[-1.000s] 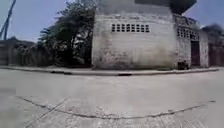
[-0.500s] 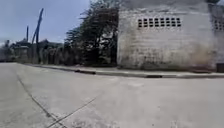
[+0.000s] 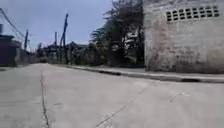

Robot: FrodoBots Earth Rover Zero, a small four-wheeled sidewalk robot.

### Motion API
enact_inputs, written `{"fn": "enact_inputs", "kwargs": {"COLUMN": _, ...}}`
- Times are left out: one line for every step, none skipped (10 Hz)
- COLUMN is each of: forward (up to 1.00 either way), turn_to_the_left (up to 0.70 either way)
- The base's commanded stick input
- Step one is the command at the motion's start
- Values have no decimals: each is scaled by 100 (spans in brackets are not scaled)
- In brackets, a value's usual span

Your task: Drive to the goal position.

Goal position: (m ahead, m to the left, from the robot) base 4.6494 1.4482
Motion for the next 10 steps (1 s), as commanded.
{"fn": "enact_inputs", "kwargs": {"forward": 100, "turn_to_the_left": 43}}
{"fn": "enact_inputs", "kwargs": {"forward": 100, "turn_to_the_left": 43}}
{"fn": "enact_inputs", "kwargs": {"forward": 100, "turn_to_the_left": 43}}
{"fn": "enact_inputs", "kwargs": {"forward": 100, "turn_to_the_left": 6}}
{"fn": "enact_inputs", "kwargs": {"forward": 100, "turn_to_the_left": 3}}
{"fn": "enact_inputs", "kwargs": {"forward": 100, "turn_to_the_left": 3}}
{"fn": "enact_inputs", "kwargs": {"forward": 100, "turn_to_the_left": 3}}
{"fn": "enact_inputs", "kwargs": {"forward": 100, "turn_to_the_left": 3}}
{"fn": "enact_inputs", "kwargs": {"forward": 100, "turn_to_the_left": 3}}
{"fn": "enact_inputs", "kwargs": {"forward": 100, "turn_to_the_left": 3}}
